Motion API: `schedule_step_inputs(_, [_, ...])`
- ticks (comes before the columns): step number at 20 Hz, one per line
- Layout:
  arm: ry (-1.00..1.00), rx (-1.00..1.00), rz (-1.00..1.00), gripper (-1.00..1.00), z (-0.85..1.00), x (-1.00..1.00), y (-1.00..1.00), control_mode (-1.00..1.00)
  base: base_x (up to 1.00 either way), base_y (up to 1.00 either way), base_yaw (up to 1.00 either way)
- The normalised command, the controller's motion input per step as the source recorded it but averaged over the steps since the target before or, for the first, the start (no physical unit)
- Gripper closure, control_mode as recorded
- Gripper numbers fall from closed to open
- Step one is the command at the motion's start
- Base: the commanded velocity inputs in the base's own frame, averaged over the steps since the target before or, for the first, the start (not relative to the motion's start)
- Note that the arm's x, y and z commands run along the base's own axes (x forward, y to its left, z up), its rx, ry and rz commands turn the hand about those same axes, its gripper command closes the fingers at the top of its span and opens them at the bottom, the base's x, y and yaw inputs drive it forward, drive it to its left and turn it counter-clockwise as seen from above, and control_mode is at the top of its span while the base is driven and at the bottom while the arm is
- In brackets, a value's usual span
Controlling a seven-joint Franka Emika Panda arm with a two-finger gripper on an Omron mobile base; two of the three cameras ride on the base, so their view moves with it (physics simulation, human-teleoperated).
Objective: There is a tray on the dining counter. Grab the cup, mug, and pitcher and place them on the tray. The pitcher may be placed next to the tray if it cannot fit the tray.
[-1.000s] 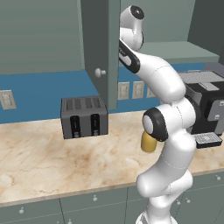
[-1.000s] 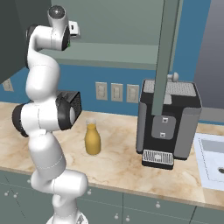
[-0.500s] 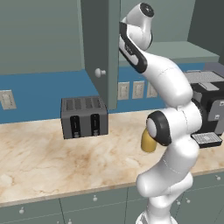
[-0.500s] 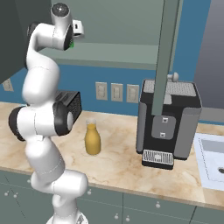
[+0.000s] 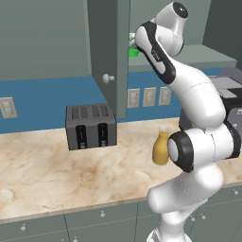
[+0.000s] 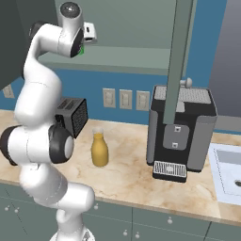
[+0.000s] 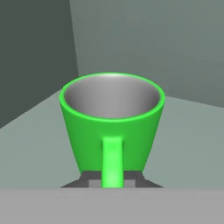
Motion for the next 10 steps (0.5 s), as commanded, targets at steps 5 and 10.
schedule_step_inputs(5, [0.00,0.00,0.00,1.00,0.00,-0.78,-0.38,-1.00,0.00,0.00,0.00])
schedule_step_inputs(10, [0.00,0.00,-0.01,1.00,0.00,-0.82,-0.35,-1.00,0.00,0.00,0.00])
